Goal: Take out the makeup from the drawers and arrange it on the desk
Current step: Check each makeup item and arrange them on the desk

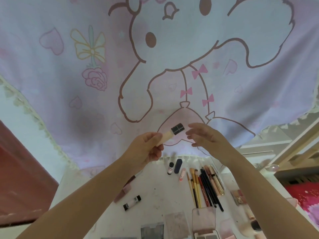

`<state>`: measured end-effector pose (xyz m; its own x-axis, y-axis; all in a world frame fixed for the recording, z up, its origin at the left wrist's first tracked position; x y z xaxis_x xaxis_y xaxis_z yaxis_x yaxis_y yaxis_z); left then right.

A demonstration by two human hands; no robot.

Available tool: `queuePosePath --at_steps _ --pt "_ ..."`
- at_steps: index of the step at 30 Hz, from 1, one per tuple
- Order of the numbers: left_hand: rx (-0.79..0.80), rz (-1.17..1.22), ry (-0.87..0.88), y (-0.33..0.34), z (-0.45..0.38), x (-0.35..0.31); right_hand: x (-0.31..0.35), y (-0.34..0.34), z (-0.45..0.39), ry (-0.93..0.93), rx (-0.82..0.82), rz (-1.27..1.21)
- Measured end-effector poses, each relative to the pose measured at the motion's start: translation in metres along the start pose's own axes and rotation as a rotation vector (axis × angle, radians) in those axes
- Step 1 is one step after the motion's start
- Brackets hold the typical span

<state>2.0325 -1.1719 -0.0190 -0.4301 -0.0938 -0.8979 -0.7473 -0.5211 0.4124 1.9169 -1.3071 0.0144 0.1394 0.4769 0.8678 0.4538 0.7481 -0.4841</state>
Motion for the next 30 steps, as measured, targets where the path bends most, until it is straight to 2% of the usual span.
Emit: queuePosePath --at_steps 2,4,7,10,13,20,23,30 --pt "-0.014 0.227 -0.142 -0.007 -0.001 0.026 -0.031 -0.001 0.003 0.144 -0.046 -0.037" --pt "-0.012 0.307 -0.235 -0.013 -0.002 0.052 -0.069 0.003 0.009 0.319 -0.048 0.063" --pt "0.023 0.342 -0.304 -0.021 -0.003 0.084 -0.131 0.024 0.025 0.495 0.146 0.465" --pt "0.055 0.076 -0.330 -0.031 -0.012 0.108 -0.179 0.050 0.041 0.549 0.355 0.704" --pt "0.005 -0.378 -0.294 -0.046 -0.027 0.132 -0.212 0.065 0.048 0.580 0.392 0.765" --pt "-0.093 -0.772 -0.220 -0.054 -0.059 0.188 -0.249 0.084 0.053 0.545 0.397 0.839" --pt "-0.159 -0.824 -0.188 -0.055 -0.073 0.204 -0.255 0.087 0.055 0.574 0.390 0.784" --pt "-0.227 -0.787 -0.281 -0.059 -0.098 0.242 -0.267 0.090 0.059 0.593 0.420 0.747"
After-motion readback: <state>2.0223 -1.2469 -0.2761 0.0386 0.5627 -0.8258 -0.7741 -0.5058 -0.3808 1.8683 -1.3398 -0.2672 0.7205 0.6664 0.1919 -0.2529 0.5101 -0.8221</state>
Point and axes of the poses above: each hand's wrist, its own z-axis away from the middle knuckle, its own y-axis out of the palm, x = y × z, the point moved 6 cm from there along -z, towards the middle knuckle, and after that the axes turned 8 degrees about z, right-handed, at the moved point
